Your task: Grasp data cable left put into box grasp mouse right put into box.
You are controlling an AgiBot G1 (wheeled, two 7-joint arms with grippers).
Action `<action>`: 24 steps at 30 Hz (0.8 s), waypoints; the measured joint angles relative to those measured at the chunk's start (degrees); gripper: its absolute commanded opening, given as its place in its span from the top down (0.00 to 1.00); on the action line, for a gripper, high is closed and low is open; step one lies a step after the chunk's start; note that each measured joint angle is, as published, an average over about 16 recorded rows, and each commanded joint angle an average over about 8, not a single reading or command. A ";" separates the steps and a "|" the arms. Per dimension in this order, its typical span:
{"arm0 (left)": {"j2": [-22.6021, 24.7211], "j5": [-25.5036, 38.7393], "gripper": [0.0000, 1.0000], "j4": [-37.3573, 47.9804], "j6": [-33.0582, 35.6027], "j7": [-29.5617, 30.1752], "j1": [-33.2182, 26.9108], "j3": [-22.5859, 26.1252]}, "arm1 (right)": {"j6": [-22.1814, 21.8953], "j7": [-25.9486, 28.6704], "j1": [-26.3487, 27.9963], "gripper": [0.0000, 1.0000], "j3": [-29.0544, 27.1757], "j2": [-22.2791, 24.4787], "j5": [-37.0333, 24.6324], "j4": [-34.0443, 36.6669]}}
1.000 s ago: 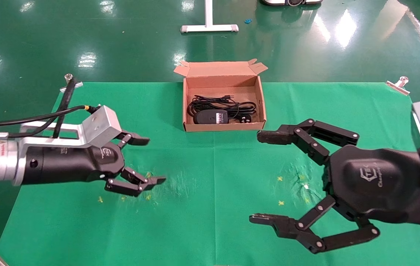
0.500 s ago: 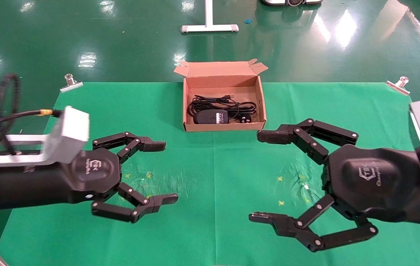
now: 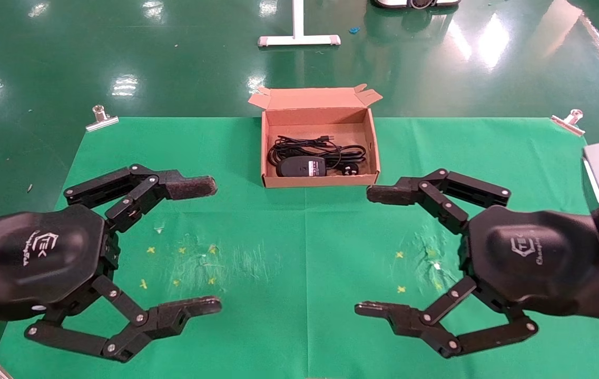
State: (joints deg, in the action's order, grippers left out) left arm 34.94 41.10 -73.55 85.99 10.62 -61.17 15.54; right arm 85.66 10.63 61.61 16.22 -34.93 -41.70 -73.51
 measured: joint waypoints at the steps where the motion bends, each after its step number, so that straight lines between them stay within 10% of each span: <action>1: -0.04 -0.41 0.00 0.02 0.18 -0.22 0.22 -0.27 | 0.00 0.00 0.00 0.00 0.00 0.00 0.00 0.00; 24: 0.00 0.26 0.00 0.03 -0.10 -0.01 -0.12 0.16 | -0.04 0.00 0.01 0.00 0.01 -0.02 -0.02 0.01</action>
State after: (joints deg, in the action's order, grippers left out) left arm 34.94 41.36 -73.52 85.89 10.61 -61.30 15.70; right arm 85.62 10.63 61.62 16.23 -34.95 -41.72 -73.50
